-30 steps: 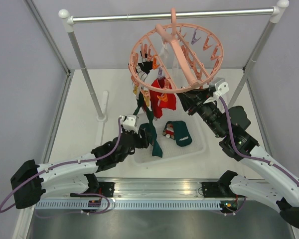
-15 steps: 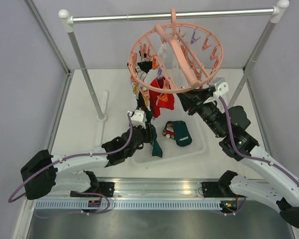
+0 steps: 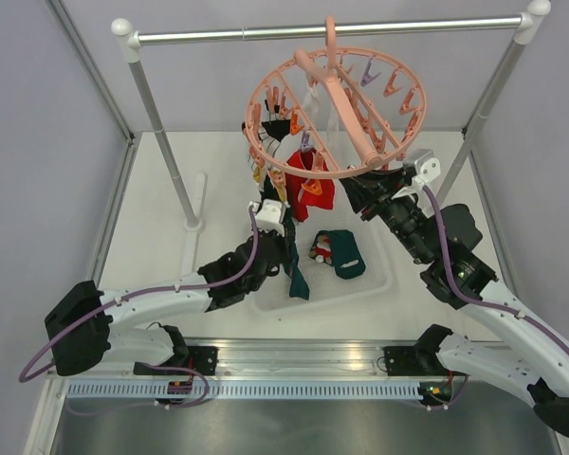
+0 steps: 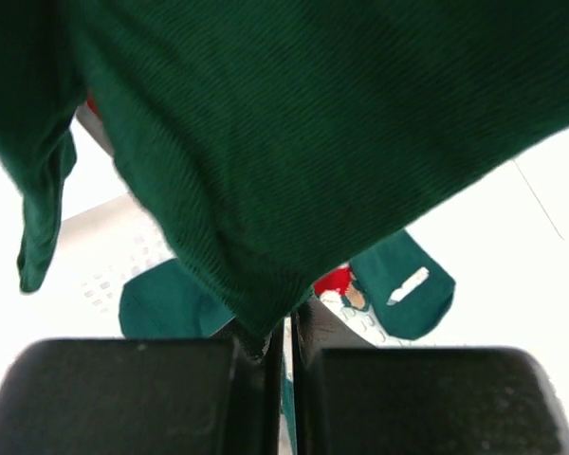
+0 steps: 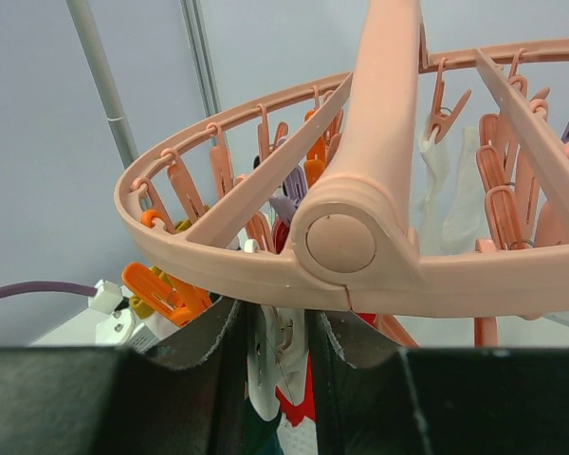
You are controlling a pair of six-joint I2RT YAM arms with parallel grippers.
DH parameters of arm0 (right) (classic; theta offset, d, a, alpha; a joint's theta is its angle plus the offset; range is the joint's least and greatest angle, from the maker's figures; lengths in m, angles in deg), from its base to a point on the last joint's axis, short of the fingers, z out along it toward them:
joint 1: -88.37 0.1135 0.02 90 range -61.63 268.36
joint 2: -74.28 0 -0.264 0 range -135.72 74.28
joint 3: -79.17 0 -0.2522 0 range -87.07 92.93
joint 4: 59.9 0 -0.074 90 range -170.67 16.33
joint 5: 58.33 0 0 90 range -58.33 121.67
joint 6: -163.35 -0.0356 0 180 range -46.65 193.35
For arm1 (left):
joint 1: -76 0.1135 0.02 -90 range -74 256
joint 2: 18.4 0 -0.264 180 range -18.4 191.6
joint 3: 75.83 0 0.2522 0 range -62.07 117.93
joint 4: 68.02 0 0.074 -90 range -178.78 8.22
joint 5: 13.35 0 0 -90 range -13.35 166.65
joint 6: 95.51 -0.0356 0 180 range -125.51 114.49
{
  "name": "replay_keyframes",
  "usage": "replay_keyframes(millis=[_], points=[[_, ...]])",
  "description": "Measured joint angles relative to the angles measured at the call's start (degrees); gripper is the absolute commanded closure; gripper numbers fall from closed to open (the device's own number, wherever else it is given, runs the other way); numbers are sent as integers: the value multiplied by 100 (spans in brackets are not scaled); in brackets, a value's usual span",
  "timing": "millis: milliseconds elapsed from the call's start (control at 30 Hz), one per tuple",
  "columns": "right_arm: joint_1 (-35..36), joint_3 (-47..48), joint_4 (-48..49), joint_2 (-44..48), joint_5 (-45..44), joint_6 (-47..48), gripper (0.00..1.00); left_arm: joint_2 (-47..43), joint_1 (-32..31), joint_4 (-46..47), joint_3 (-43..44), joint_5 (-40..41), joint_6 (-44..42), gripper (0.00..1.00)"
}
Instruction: Remove the socks clipped to the hanger
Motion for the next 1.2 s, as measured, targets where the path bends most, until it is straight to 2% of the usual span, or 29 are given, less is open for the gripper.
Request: replay_keyframes(millis=[167, 200, 267, 300, 400, 500, 733, 967, 1200], points=[[0, -20, 0, 120, 7, -79, 66, 24, -57, -149, 212, -199, -35, 98], [0, -46, 0, 155, 11, -105, 59, 33, -70, -190, 264, -264, -42, 98], [0, -103, -4, 210, 26, -149, 50, 66, -101, -254, 365, -326, -55, 98], [0, -142, -11, 245, 33, -170, 42, 85, -116, -273, 402, -343, -57, 98], [0, -278, -61, 350, 61, -234, 33, 184, -153, -354, 516, -452, -68, 98], [0, -402, -162, 466, 96, -289, 30, 339, -184, -446, 651, -487, -70, 98], [0, -660, -297, 752, 175, -404, 35, 658, -221, -686, 887, -621, -70, 98], [0, -1040, -302, 866, 310, -527, 50, 905, -260, -745, 1102, -726, -68, 98], [0, -1298, -293, 835, 348, -568, 54, 1036, -341, -835, 1257, -780, -68, 98]])
